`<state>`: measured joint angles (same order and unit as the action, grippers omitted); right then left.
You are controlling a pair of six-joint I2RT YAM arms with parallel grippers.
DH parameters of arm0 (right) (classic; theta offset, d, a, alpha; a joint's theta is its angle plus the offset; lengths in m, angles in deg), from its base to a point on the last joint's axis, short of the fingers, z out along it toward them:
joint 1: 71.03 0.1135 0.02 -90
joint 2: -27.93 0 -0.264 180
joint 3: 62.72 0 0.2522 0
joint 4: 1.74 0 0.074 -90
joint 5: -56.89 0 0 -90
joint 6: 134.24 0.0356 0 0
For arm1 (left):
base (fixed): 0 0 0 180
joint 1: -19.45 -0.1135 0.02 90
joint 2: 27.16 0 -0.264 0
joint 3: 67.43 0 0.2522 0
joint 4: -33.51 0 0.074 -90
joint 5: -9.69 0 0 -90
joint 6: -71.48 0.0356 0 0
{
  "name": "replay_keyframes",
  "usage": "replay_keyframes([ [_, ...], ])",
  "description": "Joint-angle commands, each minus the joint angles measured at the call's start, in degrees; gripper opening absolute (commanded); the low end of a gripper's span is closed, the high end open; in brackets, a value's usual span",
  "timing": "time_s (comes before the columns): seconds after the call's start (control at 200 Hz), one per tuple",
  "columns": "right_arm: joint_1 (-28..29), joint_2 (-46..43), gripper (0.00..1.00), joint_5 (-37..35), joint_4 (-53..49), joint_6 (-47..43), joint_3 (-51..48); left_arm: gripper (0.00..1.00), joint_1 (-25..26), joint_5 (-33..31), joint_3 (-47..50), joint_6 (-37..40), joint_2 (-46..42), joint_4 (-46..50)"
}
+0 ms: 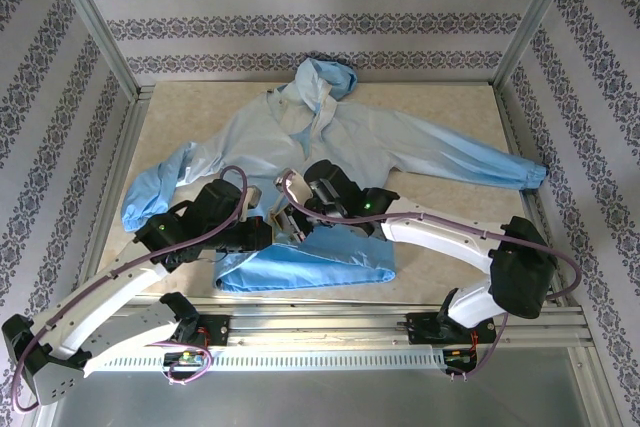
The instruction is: Zip up the jacket
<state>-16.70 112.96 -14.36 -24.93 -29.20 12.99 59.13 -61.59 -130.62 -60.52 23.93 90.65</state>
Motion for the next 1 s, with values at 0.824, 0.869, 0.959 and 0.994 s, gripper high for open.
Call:
replay_keyframes([
  [0.824,-22.62,2.53,0.0,-11.05,-12.48,-14.22,12.46,0.0,-5.83,14.59,-30.98,28.48,24.01,21.38],
  [0.869,-24.14,1.61,0.0,-12.35,-13.65,-14.93,13.66,0.0,-5.91,14.59,-35.14,29.88,27.26,21.12],
  [0.959,-27.5,-0.81,0.0,-15.23,-16.35,-16.0,16.4,0.0,-5.92,14.86,-45.7,32.56,34.98,21.02],
  [0.994,-28.9,-1.94,0.0,-16.63,-17.27,-16.44,17.38,0.0,-5.93,14.92,-50.74,33.5,38.63,21.47],
])
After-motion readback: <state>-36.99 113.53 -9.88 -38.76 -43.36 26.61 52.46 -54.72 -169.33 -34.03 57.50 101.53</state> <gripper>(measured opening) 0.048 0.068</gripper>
